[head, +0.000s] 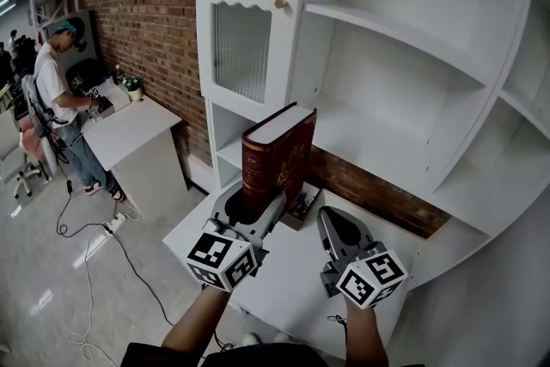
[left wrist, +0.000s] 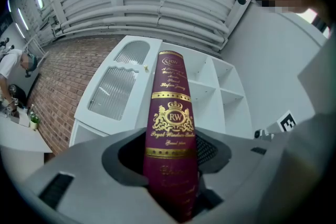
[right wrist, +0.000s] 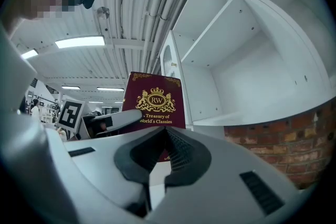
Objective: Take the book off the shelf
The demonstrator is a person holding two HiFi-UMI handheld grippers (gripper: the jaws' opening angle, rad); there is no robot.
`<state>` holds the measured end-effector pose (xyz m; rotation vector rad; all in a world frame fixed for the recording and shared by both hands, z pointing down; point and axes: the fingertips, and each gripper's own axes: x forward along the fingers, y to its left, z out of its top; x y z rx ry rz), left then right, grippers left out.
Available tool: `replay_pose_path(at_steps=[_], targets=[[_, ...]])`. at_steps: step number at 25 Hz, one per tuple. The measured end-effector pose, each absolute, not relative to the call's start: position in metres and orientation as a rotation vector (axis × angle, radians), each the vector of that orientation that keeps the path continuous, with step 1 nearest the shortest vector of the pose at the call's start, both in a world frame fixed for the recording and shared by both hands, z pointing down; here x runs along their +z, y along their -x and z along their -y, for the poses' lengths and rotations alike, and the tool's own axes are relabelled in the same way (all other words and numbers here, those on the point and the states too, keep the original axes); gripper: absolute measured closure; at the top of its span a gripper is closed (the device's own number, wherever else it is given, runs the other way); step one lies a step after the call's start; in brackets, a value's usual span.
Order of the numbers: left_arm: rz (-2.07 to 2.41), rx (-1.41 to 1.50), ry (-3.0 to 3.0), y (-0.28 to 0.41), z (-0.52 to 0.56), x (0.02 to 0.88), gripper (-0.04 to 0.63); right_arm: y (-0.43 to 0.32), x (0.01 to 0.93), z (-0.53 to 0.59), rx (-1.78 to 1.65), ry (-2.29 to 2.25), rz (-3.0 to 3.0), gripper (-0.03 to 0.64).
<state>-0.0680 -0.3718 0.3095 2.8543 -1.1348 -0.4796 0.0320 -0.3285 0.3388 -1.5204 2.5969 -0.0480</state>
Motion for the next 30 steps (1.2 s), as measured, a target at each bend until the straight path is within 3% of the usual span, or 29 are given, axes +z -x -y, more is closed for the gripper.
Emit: replay_pose_path(at_steps=[12, 30], targets=[[1.136, -0.476, -2.828, 0.077, 0.352, 0.323, 0.360, -0.024, 0.344, 0.312, -0.042, 1.504, -2.593, 0.597], [1.165, -0.467, -2.829, 0.026, 0.285, 0.326, 0.360, -0.075, 0.338, 0.257, -0.049, 1.470, -2.603, 0.597]])
